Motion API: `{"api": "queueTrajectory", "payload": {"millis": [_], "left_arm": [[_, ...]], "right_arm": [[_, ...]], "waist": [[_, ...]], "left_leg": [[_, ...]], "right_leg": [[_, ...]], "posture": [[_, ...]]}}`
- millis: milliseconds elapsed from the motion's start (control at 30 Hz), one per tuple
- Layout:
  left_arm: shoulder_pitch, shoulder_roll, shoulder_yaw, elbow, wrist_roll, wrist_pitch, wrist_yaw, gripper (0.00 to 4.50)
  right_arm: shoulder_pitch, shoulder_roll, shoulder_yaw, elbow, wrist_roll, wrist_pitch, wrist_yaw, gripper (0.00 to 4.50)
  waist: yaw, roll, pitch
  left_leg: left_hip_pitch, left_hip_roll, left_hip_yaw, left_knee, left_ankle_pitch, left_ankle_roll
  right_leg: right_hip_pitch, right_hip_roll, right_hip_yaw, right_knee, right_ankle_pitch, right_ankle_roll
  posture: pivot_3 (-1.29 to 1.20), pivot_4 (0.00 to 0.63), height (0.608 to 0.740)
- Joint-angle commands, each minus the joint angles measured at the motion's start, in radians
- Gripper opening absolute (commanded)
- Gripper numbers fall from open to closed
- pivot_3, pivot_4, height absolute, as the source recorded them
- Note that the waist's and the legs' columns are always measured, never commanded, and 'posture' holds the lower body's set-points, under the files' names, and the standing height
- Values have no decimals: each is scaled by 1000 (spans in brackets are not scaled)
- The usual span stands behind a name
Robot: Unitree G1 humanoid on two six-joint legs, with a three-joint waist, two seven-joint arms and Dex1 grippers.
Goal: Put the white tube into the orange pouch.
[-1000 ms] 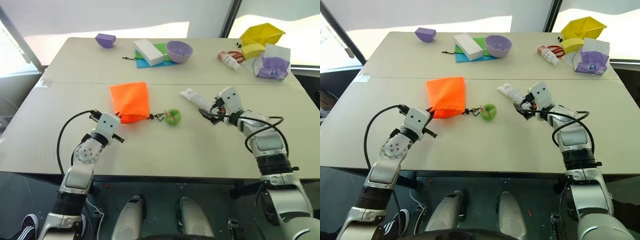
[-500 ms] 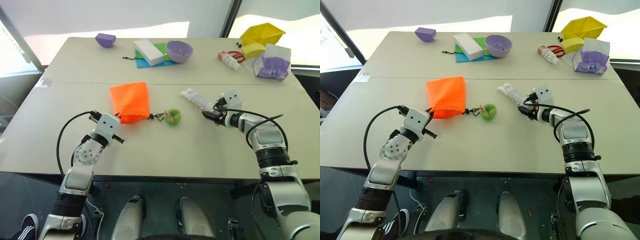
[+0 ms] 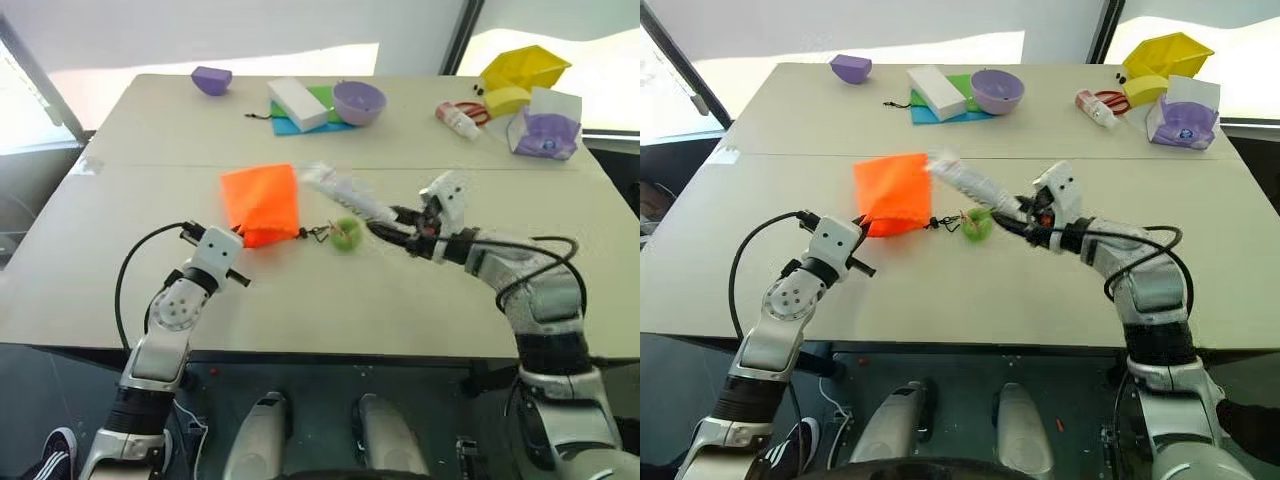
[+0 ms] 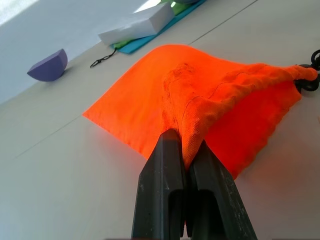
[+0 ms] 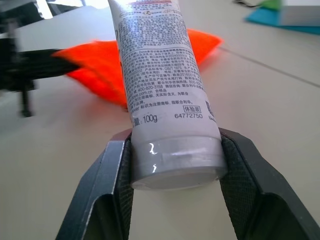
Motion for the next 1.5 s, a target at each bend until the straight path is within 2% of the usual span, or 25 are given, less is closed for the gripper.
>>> {"api": "queueTrajectory", "payload": {"millis": [33, 200, 333, 467, 733, 900, 1067, 1167, 1333, 1500], "left_arm": [[-9, 2, 6, -33, 0, -6, -1, 0], [-11, 5, 6, -32, 0, -6, -5, 0], [-11, 7, 6, -36, -1, -5, -11, 0], [-10, 8, 8, -42, -1, -2, -14, 0], [-9, 14, 10, -41, -2, -4, -17, 0], [-10, 11, 5, -43, 0, -4, -18, 0], [-10, 9, 3, -47, -2, -2, -25, 0], [-9, 10, 4, -49, -2, -2, -28, 0], [-7, 7, 1, -60, 0, 6, -31, 0], [-5, 3, -1, -67, -1, 10, -30, 0]], "right_arm": [[72, -60, 51, -158, 73, 68, 61, 1814], [108, -81, 188, -119, -37, 1, 38, 1814], [67, 63, 249, 24, -161, -107, -114, 1814], [62, 170, 215, 82, -173, -128, -196, 1814], [40, 230, 188, 115, -192, -139, -263, 1814], [53, 306, 198, 93, -216, -116, -357, 1814], [58, 323, 240, 90, -242, -114, -369, 1814], [37, 357, 220, 122, -279, -126, -438, 1814], [50, 331, 278, 85, -272, -146, -351, 1814], [-5, 373, 300, 165, -342, -182, -406, 1814]], "waist": [[2, 0, 0], [-5, 0, 0], [-7, -1, 0], [-1, -1, 0], [-3, -1, 0], [-7, -1, 0], [-5, -1, 0], [-5, -1, 0], [-5, -1, 0], [-8, -1, 0]], "left_leg": [[-1, 0, 0, 0, 0, 0], [-2, -1, 1, 4, 0, 2], [-1, 1, 1, 5, 0, 1], [-2, 1, 1, 5, 0, 1], [-3, 0, 0, 6, 0, 2], [-3, 1, 0, 6, 0, 2], [-3, 0, 1, 6, 0, 2], [-3, 0, 1, 6, 0, 2], [-3, 0, 1, 6, 0, 2], [-3, 0, 1, 6, 0, 2]], "right_leg": [[0, -1, 0, 0, 0, 0], [0, -1, 1, -2, -1, -5], [0, 1, 0, -1, 0, -7], [-1, 2, 0, 0, 1, -7], [-1, 1, 0, -1, 2, -3], [-2, 2, 0, 1, 2, -3], [-2, 1, 1, 0, 2, -3], [-2, 1, 1, 0, 2, -3], [-2, 1, 1, 0, 2, -3], [-3, 2, 1, 1, 2, -3]], "posture": [[0, 150, 740], [0, 150, 740], [0, 150, 740], [0, 150, 740], [0, 150, 740], [0, 150, 740], [0, 150, 740], [0, 150, 740], [0, 150, 740], [0, 150, 740]]}}
